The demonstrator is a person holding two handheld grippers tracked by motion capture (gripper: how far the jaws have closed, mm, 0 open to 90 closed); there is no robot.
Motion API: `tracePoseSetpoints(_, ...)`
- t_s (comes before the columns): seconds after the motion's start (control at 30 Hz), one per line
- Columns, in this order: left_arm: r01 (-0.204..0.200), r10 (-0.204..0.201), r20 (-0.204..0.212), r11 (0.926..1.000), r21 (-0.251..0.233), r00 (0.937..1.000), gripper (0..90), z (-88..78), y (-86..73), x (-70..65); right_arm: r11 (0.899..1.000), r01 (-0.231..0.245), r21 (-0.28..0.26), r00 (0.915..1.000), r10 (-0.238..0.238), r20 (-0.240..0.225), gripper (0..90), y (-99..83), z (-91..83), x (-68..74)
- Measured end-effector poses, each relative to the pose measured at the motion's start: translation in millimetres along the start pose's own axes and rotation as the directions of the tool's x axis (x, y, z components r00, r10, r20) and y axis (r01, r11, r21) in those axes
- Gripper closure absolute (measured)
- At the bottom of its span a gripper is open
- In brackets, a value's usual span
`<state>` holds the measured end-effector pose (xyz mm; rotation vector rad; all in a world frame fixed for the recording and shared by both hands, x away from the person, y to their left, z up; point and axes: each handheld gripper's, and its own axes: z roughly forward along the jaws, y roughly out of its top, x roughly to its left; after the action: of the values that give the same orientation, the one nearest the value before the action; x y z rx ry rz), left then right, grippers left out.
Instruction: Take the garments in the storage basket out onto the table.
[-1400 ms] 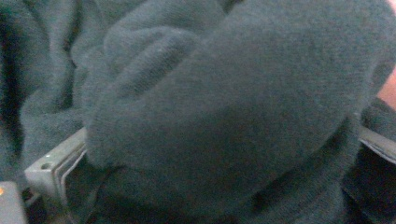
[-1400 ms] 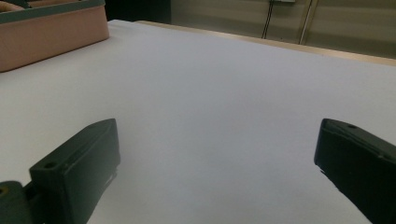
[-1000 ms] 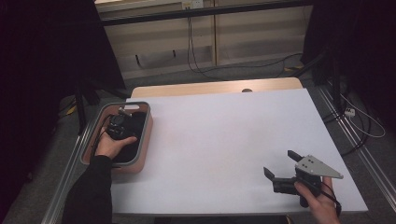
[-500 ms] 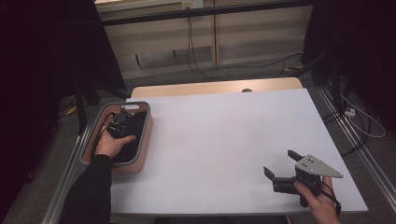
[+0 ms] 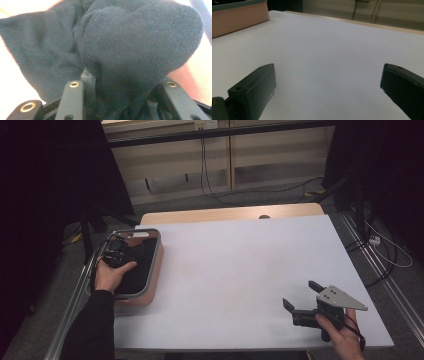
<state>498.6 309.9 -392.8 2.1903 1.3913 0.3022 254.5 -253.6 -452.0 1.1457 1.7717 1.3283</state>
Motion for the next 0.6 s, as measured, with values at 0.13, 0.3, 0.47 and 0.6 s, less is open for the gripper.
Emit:
tracePoseSetpoints(0.13,0.011,-0.010,0.004,0.9981,-0.060,0.9999,57.0,-11.0,-5.8,3.7,1.000,0.002,0.002,1.0000,-0.002,0.003,0.0,0.0,0.3,-0.1)
tracePoseSetpoints(0.3,0.039,-0.038,0.008,0.9853,-0.166,0.9992,57.0,-26.5,-13.4,6.4,1.000,0.001,0.002,1.0000,-0.001,0.001,0.0,0.0,0.3,0.2)
tracePoseSetpoints(0.47,0.050,-0.054,-0.007,0.9687,-0.243,0.9985,57.1,-38.7,-20.2,7.3,1.000,-0.002,0.001,1.0000,0.002,0.001,0.0,-0.1,0.5,-0.2)
tracePoseSetpoints(0.6,0.048,-0.054,-0.016,0.9590,-0.279,0.9984,57.1,-39.7,-26.0,5.1,1.000,-0.001,0.002,1.0000,0.001,0.001,0.0,-0.1,0.6,0.1)
